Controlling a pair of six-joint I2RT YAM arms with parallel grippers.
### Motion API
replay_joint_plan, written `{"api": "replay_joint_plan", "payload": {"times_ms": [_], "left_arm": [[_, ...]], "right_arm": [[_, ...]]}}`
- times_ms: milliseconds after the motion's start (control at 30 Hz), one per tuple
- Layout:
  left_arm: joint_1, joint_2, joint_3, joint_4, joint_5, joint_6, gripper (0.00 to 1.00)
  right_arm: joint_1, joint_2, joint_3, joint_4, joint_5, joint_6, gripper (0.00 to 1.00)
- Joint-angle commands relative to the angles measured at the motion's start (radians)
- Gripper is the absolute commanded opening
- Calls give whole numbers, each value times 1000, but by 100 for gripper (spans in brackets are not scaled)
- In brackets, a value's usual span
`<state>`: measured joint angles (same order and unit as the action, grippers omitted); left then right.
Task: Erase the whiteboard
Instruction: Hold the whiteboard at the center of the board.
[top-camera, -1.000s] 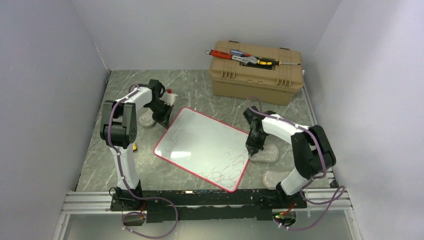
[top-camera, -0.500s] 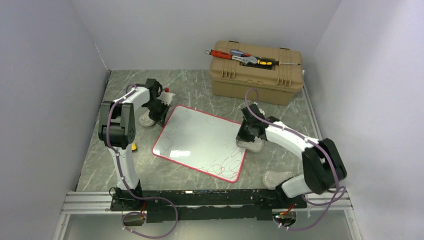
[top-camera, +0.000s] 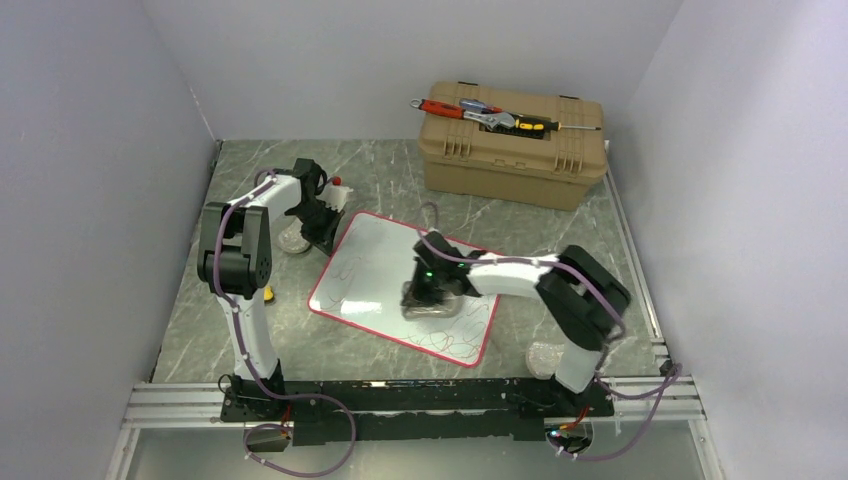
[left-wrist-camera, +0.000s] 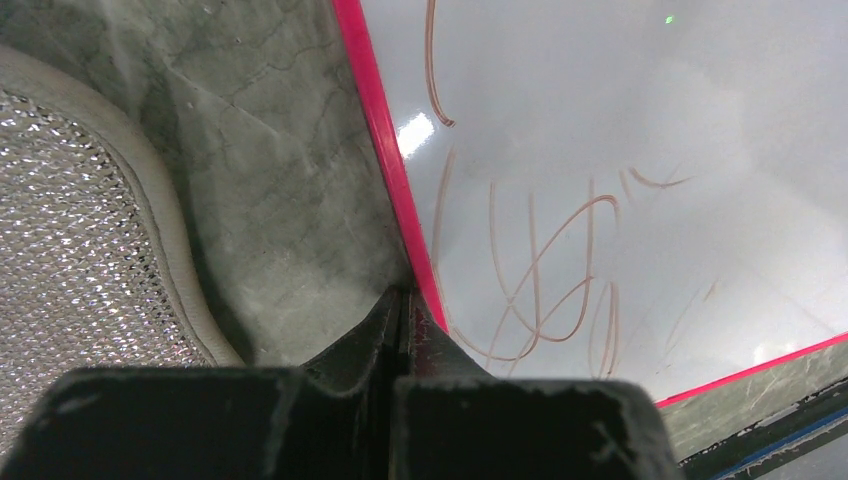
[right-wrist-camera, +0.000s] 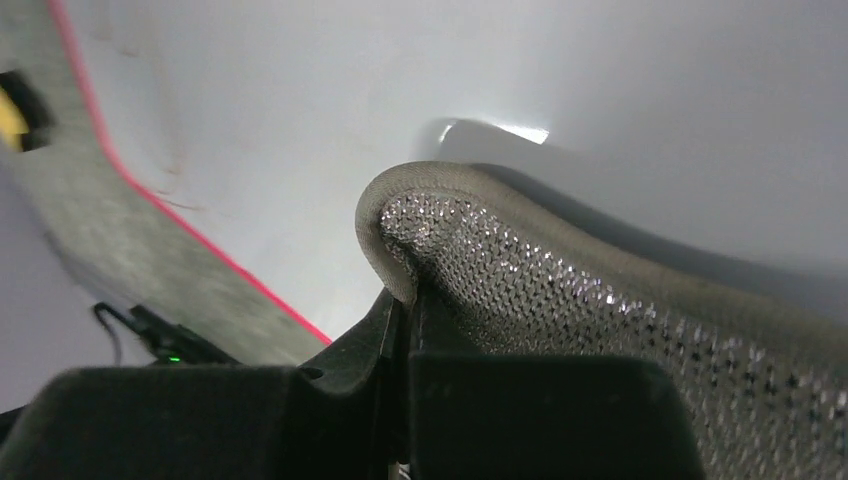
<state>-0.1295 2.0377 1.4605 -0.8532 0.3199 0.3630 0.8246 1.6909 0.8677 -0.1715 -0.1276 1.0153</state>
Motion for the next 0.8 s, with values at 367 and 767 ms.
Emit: {"api": "replay_joint_plan", "payload": {"times_ms": [367,767], "left_arm": [[-27,8,-38,-13,38,9,4],[-24,7,-50,-3,22,19,4]], "right_arm": [[143,523,438,240,-174,119,0],[21,420,315,184,-157,41,0]]}}
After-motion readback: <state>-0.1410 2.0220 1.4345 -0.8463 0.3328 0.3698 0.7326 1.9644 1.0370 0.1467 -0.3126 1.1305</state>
